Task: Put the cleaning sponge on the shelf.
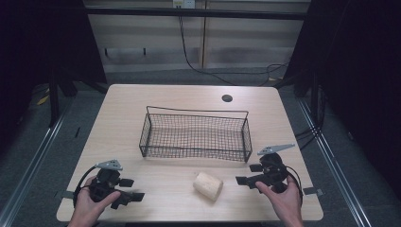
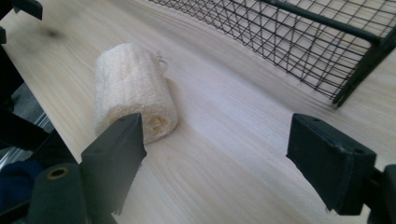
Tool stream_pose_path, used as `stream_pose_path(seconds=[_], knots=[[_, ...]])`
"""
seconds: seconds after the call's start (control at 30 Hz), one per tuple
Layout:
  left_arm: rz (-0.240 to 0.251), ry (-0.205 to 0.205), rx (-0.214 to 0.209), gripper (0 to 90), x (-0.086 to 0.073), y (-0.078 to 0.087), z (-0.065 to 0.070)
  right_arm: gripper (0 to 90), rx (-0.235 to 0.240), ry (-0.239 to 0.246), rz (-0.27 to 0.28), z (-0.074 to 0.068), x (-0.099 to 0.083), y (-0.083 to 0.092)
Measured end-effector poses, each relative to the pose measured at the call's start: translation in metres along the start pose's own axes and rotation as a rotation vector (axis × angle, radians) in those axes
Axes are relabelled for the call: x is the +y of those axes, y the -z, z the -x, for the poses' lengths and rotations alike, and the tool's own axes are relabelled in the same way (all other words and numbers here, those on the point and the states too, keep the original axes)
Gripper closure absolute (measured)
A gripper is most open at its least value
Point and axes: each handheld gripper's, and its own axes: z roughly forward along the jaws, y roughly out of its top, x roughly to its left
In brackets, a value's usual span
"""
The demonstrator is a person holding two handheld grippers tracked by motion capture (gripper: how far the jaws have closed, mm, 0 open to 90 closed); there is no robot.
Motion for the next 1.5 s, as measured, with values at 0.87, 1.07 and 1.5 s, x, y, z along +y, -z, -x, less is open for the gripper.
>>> stream_pose_path(seconds=[0.87, 1.07, 1.5], knots=[[-0.002, 0.004, 0.000, 21.6, -0.001, -0.002, 0.000, 17.0, 0.065, 0.096, -0.072, -0.022, 0.043, 0.000], [0.002, 0.007, 0.001, 21.6, -0.001, -0.001, 0.000, 18.5, 0.067, 0.122, -0.133, -0.031, 0.050, -0.004], [-0.001, 0.006, 0.002, 21.5, -0.001, -0.001, 0.000, 18.8, 0.077, 0.161, -0.300, -0.047, 0.057, -0.025]])
